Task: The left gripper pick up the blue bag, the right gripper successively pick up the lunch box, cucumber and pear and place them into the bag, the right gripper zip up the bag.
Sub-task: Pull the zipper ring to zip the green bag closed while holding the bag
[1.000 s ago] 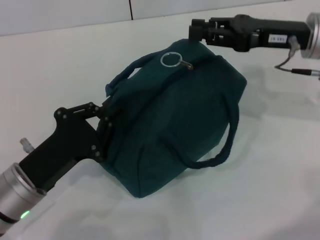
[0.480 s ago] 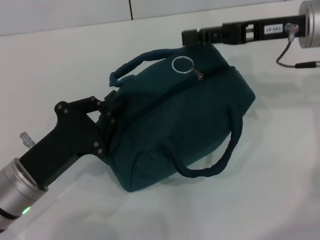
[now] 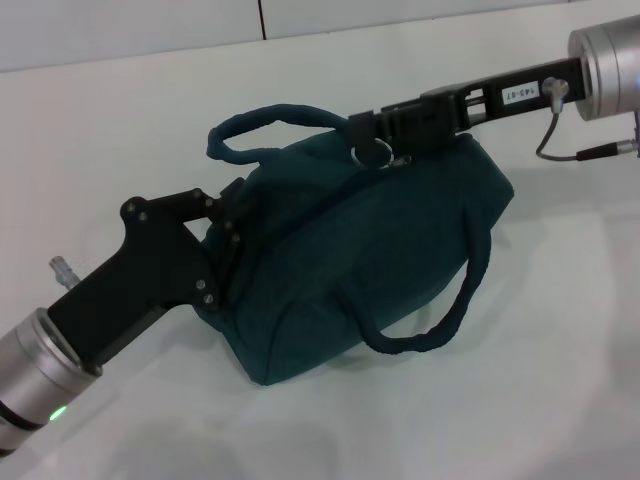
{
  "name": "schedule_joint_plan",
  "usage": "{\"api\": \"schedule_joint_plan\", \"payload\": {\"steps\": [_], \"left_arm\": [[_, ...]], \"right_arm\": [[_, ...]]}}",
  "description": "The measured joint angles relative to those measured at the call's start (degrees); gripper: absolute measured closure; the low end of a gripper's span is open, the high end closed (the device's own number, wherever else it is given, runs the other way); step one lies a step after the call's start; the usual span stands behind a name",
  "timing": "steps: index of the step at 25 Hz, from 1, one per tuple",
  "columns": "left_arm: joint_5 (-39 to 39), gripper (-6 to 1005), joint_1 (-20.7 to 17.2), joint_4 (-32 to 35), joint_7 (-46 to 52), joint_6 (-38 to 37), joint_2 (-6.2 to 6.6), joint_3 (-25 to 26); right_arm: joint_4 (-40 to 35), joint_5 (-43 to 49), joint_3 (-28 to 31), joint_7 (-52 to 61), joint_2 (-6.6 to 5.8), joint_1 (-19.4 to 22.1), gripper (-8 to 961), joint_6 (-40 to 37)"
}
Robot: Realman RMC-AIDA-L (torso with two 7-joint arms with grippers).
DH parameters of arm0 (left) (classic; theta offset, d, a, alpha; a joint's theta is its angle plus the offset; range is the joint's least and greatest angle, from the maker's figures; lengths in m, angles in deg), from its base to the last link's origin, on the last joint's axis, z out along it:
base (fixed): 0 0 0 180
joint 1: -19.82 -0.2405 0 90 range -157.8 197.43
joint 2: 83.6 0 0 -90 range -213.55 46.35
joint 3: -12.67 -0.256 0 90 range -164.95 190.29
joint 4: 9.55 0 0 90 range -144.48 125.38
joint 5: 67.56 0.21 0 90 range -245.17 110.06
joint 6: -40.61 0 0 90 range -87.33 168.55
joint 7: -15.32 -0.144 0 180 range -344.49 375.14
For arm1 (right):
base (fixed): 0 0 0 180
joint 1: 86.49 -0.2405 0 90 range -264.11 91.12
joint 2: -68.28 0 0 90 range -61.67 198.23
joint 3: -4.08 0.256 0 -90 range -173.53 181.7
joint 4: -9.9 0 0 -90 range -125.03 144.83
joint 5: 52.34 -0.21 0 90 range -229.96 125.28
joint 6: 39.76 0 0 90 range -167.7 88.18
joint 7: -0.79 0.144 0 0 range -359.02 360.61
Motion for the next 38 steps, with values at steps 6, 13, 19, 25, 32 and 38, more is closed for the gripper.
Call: {"api": "schedule_joint_plan", "payload": {"steps": [6,13,19,25,32,38], "left_arm": [[0.01,939,0.59,-0.26,0.23,0.29,0.00,0.16],[-0.01,939,0.70,-0.35,0.22,0.49,-0.07,0.16],[0.02,941,0.78,-0.28,0.20,0.54,-0.07,0.25],[0.02,941,0.78,-0.23,0.19,0.55,-0.07,0.25],[0.00,941,0.32,-0.16,0.18,0.55,-0.07,0.12],[0.00,941,0.28,0.00,0.19,0.54,-0.07,0.26]], "right_arm": [[0.19,0.52,0.30,0.26,0.29,-0.63,599,-2.77],[-0.26,0.95,2.25,-0.33,0.59,0.22,602,-4.06],[-0.27,2.34,2.12,-0.71,0.93,0.13,621,-4.02],[-0.71,2.36,2.19,-3.56,1.31,0.18,684,-7.39],[-2.42,2.35,4.63,-6.89,1.81,1.76,693,-8.84],[-3.57,2.34,4.67,-10.30,2.18,2.50,711,-10.36]]}}
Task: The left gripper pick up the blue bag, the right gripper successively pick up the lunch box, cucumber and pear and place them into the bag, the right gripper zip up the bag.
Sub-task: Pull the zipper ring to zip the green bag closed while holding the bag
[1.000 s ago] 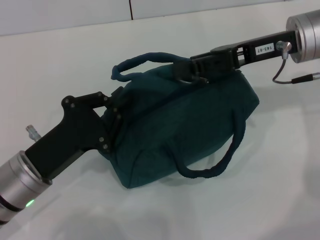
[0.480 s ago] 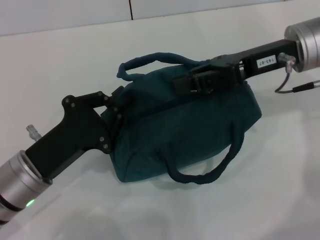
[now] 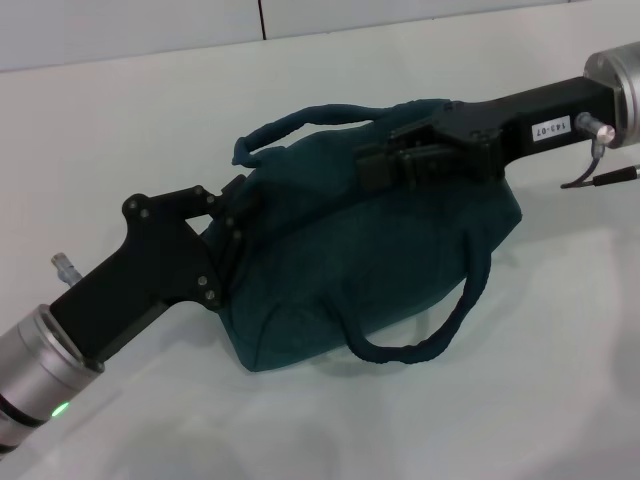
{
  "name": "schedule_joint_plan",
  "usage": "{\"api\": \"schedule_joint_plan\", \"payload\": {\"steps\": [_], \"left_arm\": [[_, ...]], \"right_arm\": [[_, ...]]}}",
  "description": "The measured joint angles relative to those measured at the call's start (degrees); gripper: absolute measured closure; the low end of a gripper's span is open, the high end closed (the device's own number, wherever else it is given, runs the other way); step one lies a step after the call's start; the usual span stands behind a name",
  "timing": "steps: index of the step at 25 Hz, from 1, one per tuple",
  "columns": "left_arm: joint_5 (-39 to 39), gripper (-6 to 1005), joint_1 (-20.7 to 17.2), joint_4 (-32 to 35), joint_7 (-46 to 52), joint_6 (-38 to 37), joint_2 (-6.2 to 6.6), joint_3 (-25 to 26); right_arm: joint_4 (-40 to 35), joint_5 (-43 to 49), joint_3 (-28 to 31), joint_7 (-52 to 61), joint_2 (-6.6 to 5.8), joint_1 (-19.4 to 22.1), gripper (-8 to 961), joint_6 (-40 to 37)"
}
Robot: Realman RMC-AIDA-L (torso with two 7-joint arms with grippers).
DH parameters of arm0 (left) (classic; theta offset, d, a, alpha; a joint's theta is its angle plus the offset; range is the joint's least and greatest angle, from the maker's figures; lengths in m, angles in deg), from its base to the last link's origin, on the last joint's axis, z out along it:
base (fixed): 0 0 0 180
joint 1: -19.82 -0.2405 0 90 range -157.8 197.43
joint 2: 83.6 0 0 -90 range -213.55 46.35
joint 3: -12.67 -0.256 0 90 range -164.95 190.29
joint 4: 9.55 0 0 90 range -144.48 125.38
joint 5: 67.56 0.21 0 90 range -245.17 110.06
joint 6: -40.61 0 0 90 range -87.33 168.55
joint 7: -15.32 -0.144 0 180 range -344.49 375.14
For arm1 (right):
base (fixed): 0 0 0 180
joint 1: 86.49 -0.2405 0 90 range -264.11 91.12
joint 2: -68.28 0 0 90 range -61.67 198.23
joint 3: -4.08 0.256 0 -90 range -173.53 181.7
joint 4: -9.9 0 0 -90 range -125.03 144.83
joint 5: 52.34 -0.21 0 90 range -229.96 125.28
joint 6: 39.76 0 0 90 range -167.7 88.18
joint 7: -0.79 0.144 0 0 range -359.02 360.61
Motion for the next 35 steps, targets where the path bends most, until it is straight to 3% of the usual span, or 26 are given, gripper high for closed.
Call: {"api": "schedule_joint_plan", "payload": {"steps": [11,17,22,28,35], "left_arm": [[0.01,941,-0.06,0.04,0.00,-0.01,0.00,-0.15],[0.01,941,-0.09,0.07,0.07,-0.01,0.00,-0.22],[0.01,941,-0.16,0.11,0.13,-0.01,0.00,-0.11],[-0.06,942,-0.12,0.12,0.19,0.13,-0.05,0.00],[-0.12,942,0.32,0.12,0.18,0.35,-0.08,0.08]], "right_arm": [[-3.30,-0.02,0.31,-5.62,0.19,2.49,781,-0.28],[-8.77,0.16,7.62,-8.77,3.08,6.92,817,0.79],[-12.47,2.27,8.93,-6.71,3.52,7.60,841,4.70],[-13.63,3.43,8.73,-5.69,3.05,7.03,828,6.27],[-13.20,11.64,8.51,5.77,1.34,2.90,603,5.26]]}}
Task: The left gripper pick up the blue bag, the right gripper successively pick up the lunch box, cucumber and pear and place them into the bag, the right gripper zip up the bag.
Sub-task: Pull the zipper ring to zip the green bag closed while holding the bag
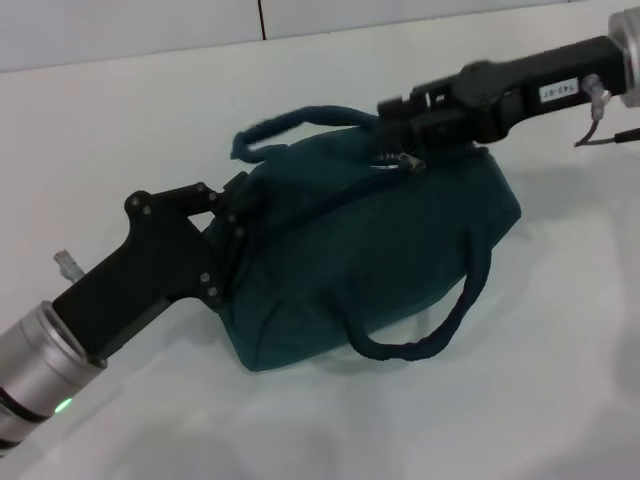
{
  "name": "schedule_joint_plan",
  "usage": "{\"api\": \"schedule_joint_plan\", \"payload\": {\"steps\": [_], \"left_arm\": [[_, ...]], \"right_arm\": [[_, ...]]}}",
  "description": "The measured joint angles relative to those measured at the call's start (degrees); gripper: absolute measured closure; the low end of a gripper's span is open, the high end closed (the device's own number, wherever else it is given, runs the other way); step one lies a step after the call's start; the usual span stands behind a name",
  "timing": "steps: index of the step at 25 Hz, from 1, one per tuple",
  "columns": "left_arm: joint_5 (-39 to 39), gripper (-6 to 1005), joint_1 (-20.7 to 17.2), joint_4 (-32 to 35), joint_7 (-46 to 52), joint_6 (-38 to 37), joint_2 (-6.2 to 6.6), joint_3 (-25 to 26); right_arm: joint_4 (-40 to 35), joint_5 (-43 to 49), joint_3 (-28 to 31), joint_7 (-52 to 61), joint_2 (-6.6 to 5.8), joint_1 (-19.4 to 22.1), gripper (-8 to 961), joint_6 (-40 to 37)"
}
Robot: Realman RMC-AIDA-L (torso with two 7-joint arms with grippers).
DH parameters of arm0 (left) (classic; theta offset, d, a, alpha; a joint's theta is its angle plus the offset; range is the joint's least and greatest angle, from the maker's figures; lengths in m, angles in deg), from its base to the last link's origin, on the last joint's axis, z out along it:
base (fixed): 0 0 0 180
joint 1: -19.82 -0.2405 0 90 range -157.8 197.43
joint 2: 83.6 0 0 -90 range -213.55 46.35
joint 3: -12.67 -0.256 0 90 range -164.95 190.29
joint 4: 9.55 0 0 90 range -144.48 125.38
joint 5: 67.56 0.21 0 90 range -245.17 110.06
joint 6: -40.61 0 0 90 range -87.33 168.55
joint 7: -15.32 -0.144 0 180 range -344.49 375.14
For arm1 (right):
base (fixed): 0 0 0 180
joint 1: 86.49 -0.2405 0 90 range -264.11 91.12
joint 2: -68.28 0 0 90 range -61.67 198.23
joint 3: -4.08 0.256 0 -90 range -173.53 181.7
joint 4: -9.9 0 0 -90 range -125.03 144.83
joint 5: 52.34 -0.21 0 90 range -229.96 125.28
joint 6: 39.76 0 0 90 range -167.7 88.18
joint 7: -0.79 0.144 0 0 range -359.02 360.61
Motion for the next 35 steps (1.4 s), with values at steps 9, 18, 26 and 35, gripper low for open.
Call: {"api": "schedule_joint_plan", "payload": {"steps": [9,18,26,35], "left_arm": [[-0.22,942,0.31,0.00,-0.01,0.46,-0.01,0.00],[-0.24,942,0.29,0.00,-0.01,0.47,-0.01,0.00],[-0.32,942,0.29,-0.01,-0.01,1.02,-0.01,0.00],[-0.33,942,0.01,-0.10,0.00,1.06,0.00,0.00]], "right_arm": [[1.72,8.04,-0.15,4.35,1.41,-5.88,295,-3.63],[1.11,7.69,-0.10,4.08,1.86,-7.19,110,-5.15],[1.07,7.54,-0.05,3.41,2.30,-7.31,249,-5.14],[0.99,7.69,1.34,2.74,2.52,-6.35,428,-0.91]]}}
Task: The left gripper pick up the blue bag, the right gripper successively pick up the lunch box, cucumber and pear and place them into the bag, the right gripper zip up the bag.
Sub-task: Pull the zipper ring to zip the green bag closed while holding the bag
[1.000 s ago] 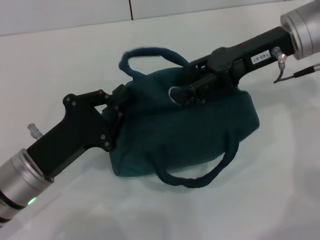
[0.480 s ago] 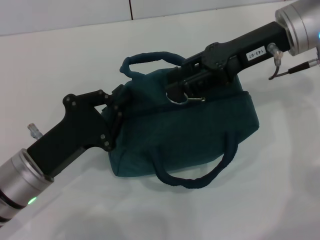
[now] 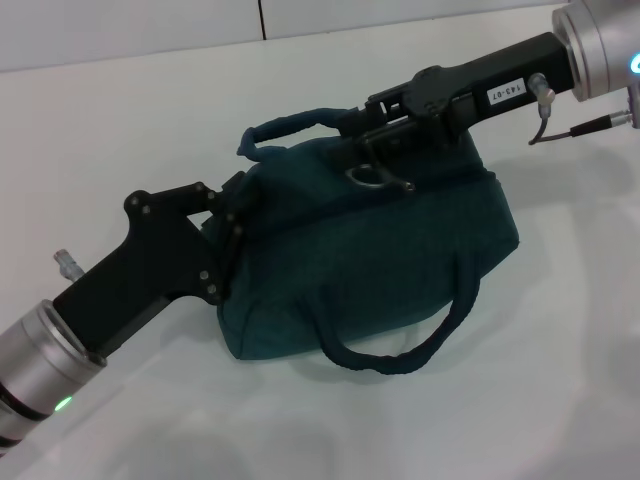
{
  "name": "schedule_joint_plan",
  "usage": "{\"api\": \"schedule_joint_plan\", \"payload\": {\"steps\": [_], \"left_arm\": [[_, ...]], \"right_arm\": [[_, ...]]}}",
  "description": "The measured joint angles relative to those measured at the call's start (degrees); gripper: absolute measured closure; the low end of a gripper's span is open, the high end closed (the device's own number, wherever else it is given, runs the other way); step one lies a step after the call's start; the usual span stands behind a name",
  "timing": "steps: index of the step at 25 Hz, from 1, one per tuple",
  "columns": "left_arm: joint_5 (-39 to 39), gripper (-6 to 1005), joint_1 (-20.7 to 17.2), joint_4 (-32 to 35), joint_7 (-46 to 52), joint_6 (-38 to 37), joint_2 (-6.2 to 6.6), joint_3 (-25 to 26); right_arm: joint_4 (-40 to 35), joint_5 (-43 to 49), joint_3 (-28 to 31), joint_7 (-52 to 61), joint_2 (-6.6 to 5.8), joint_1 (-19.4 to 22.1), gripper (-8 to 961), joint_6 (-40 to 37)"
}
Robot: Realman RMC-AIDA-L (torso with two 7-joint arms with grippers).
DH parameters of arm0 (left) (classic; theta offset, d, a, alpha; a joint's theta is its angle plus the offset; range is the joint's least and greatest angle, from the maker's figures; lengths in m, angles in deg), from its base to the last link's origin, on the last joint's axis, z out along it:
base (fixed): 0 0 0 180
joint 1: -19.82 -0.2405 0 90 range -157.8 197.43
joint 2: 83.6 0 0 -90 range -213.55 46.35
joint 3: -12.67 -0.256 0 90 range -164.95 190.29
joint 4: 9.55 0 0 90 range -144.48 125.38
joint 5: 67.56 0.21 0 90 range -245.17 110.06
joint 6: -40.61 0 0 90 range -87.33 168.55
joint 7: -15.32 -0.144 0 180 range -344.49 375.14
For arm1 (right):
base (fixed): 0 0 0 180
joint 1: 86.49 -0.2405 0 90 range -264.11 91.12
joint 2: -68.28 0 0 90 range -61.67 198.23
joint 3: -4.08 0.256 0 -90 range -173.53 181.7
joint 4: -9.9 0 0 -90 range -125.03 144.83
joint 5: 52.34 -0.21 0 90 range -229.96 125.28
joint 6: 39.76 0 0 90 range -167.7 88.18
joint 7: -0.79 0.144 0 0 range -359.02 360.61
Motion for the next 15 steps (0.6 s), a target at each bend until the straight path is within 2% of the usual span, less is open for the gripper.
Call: {"api": "schedule_joint_plan", "payload": {"steps": [4,10,15], "left_arm": [[0.01,942,-0.04,0.00,0.00,0.00,0.00,0.00],[0.02,942,-0.05,-0.20,0.00,0.08,0.00,0.00],[0.03,942,0.01,-0.28,-0.05,0.19,0.00,0.00]], "right_arm": [[0.49,0.29,-0.22,0.43,-0.14,-0.12,354,0.72],[0.61,2.89,-0.66,1.49,-0.12,-0.89,152,1.44],[0.74,3.33,-1.36,2.13,0.00,-1.63,143,0.21]]}}
